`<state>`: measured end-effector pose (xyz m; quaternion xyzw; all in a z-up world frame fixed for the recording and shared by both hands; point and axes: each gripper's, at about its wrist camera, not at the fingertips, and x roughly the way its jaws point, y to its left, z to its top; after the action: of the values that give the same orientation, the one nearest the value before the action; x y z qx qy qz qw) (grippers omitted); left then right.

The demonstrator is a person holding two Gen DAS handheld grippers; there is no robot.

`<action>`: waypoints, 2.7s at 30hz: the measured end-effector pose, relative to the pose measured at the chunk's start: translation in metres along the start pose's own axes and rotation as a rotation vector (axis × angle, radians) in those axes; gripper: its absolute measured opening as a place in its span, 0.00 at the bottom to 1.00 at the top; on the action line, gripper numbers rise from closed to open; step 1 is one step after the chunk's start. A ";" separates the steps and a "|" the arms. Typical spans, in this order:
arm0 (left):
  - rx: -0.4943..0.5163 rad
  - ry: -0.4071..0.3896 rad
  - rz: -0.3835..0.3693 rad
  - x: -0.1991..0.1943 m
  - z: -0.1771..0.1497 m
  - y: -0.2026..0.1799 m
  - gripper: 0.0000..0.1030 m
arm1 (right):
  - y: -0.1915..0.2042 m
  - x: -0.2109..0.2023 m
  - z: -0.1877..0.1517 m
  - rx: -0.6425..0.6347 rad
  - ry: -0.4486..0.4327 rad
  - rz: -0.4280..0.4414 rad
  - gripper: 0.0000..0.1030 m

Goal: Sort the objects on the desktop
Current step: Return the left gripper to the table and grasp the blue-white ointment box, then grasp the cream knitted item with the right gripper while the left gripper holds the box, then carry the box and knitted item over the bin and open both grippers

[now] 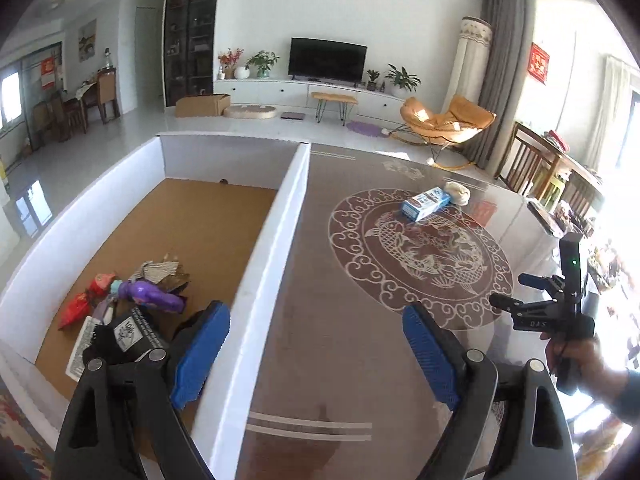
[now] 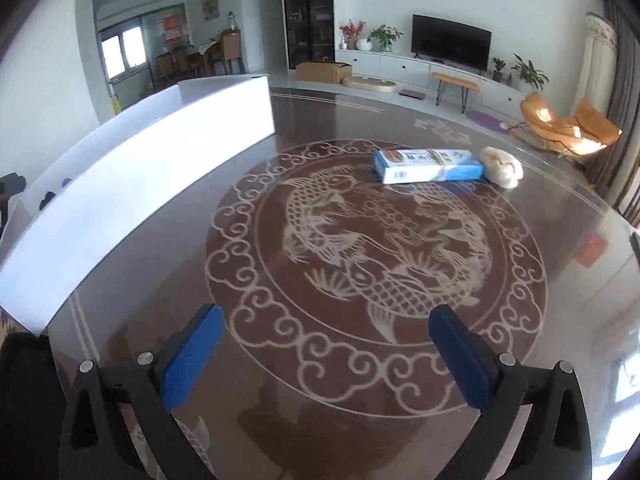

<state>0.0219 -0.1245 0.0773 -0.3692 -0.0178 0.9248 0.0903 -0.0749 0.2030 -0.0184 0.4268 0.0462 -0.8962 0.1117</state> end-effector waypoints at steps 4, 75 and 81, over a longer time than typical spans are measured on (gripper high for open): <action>0.126 0.119 -0.065 0.056 -0.021 -0.065 0.90 | -0.081 -0.007 -0.022 0.123 0.027 -0.130 1.00; -0.040 0.097 -0.082 0.165 -0.007 -0.035 0.39 | -0.022 0.049 0.024 0.029 0.162 0.176 0.55; -0.074 -0.002 -0.123 0.101 -0.011 -0.040 0.39 | 0.004 -0.008 -0.035 0.003 0.133 0.196 0.55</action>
<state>-0.0361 -0.0675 0.0045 -0.3696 -0.0746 0.9166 0.1332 -0.0425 0.2070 -0.0341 0.4880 0.0100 -0.8507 0.1949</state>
